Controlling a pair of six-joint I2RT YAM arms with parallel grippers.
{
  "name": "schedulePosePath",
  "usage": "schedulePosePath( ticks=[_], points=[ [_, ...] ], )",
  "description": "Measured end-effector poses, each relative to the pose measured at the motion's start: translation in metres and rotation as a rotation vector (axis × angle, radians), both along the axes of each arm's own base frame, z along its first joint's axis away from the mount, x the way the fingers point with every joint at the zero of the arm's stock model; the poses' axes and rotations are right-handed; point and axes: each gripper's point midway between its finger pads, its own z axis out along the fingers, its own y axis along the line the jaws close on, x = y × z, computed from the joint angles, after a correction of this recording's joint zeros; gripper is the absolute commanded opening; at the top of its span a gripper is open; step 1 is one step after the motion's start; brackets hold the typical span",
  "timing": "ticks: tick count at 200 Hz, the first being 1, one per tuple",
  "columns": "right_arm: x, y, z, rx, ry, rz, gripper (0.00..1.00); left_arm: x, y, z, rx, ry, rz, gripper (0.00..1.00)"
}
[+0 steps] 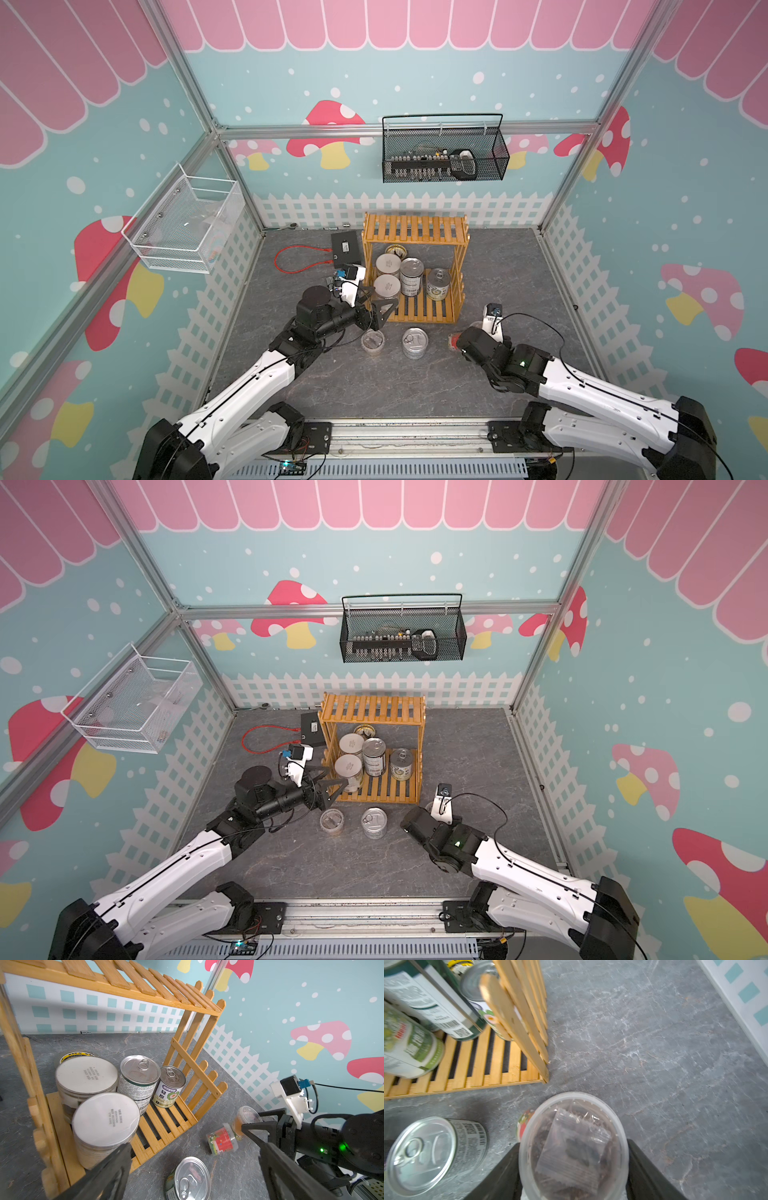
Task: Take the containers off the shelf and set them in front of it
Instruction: Place the container at the center of the board.
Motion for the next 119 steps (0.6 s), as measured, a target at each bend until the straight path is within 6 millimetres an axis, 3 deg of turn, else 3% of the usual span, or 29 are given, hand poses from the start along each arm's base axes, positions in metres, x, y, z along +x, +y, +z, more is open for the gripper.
schedulePosePath(
  ticks=[48, 119],
  points=[
    [0.013, 0.019, -0.01, -0.044, 0.011, 0.053, 0.7, 0.0, 0.0, 0.0, 0.0, 0.0, 0.0, 0.99],
    [0.024, 0.045, 0.007, -0.012, -0.016, 0.141, 0.69, 0.001, -0.001, -0.004, 0.006, 0.01, 0.0, 0.99]
  ],
)
